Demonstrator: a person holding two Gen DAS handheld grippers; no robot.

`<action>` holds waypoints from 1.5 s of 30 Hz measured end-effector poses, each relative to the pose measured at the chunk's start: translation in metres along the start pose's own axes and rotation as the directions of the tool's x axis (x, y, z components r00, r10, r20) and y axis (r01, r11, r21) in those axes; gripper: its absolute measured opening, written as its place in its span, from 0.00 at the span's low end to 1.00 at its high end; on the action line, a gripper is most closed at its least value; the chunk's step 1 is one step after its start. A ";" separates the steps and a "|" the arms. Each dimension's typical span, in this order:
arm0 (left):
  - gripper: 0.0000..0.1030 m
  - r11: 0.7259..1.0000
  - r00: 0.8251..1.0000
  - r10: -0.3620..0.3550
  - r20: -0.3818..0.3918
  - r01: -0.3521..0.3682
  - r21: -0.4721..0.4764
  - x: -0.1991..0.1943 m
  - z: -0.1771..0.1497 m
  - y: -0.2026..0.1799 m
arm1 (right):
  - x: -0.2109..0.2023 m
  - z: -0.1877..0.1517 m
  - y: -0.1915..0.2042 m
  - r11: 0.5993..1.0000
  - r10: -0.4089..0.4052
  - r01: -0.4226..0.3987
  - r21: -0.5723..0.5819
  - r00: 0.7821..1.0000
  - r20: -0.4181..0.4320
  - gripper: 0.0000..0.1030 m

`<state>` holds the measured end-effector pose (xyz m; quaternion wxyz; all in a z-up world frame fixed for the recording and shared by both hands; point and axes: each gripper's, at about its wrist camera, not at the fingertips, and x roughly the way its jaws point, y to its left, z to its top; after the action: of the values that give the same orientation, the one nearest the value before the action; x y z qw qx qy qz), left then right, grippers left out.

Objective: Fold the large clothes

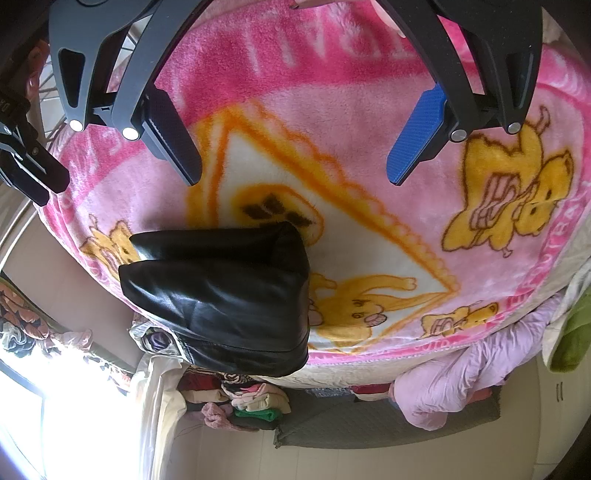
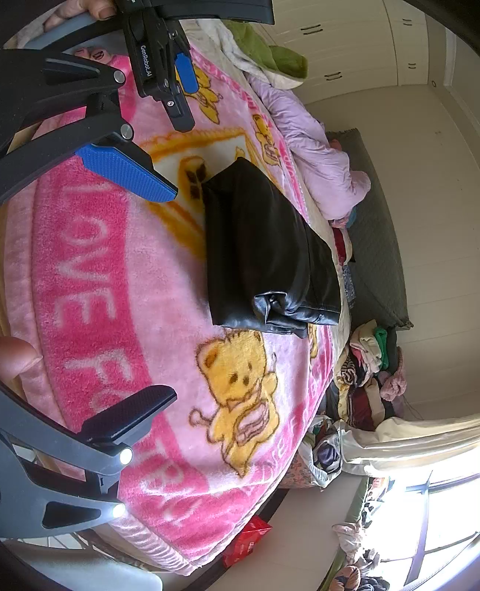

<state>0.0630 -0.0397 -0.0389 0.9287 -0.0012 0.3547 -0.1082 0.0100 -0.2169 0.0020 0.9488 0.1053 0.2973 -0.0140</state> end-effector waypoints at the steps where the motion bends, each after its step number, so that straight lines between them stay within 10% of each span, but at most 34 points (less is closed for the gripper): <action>1: 0.91 1.000 1.000 0.001 0.000 -0.001 -0.001 0.000 0.000 0.000 | -0.001 -0.001 0.000 1.000 -0.001 0.001 0.001 1.000 -0.001 0.96; 45: 0.91 0.998 0.999 0.054 -0.005 -0.054 0.011 0.000 0.002 0.001 | 0.002 -0.001 -0.005 1.000 -0.008 0.008 0.006 1.000 -0.015 0.96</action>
<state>0.0641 -0.0390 -0.0377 0.9304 0.0137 0.3564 -0.0851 0.0102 -0.2211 -0.0010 0.9462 0.1072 0.3049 -0.0179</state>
